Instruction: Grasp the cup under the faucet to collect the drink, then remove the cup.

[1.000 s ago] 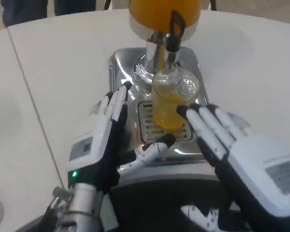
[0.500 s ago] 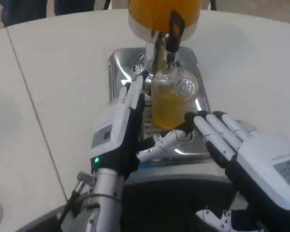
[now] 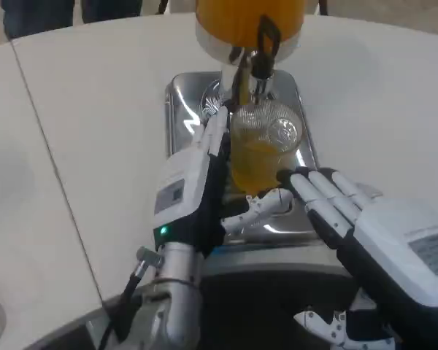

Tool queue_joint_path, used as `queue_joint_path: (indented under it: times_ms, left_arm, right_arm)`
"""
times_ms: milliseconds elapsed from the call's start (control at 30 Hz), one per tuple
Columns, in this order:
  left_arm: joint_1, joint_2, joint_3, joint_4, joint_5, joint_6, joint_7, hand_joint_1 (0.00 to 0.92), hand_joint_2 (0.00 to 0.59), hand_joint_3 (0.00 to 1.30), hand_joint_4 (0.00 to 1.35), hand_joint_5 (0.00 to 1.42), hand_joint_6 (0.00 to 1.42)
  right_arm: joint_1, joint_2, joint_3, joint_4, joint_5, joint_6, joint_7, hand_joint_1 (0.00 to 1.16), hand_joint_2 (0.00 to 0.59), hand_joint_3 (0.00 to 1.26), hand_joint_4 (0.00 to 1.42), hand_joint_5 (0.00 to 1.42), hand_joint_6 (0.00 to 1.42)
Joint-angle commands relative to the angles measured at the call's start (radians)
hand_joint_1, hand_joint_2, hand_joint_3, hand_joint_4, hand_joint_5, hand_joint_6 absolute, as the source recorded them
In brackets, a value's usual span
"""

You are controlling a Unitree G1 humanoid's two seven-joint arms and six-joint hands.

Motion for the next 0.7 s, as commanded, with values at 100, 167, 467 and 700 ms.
queue_joint_path:
  times_ms: [100,167,467,700]
  left_arm:
    - [-0.069,-0.038,-0.002,0.1,-0.03,-0.032,0.062,0.259,0.049,0.0,0.0,0.07,0.12]
    - [-0.08,-0.048,-0.004,0.122,-0.037,-0.037,0.075,0.261,0.048,0.0,0.0,0.09,0.13]
    - [-0.117,-0.083,-0.025,0.195,-0.051,-0.04,0.116,0.319,0.054,0.0,0.0,0.21,0.27]
    - [-0.144,-0.111,-0.037,0.251,-0.048,-0.024,0.158,0.362,0.058,0.02,0.07,0.42,0.6]
  right_arm:
    - [-0.014,0.0,0.0,0.026,-0.003,0.012,0.024,0.62,0.364,0.0,0.0,0.0,0.08]
    - [-0.022,0.002,0.001,0.035,-0.003,0.019,0.03,0.62,0.361,0.0,0.0,0.0,0.08]
    - [-0.053,-0.005,-0.008,0.064,0.015,0.044,0.052,0.61,0.351,0.0,0.0,0.0,0.09]
    - [-0.076,-0.011,-0.009,0.067,0.014,0.075,0.085,0.61,0.349,0.0,0.0,0.0,0.09]
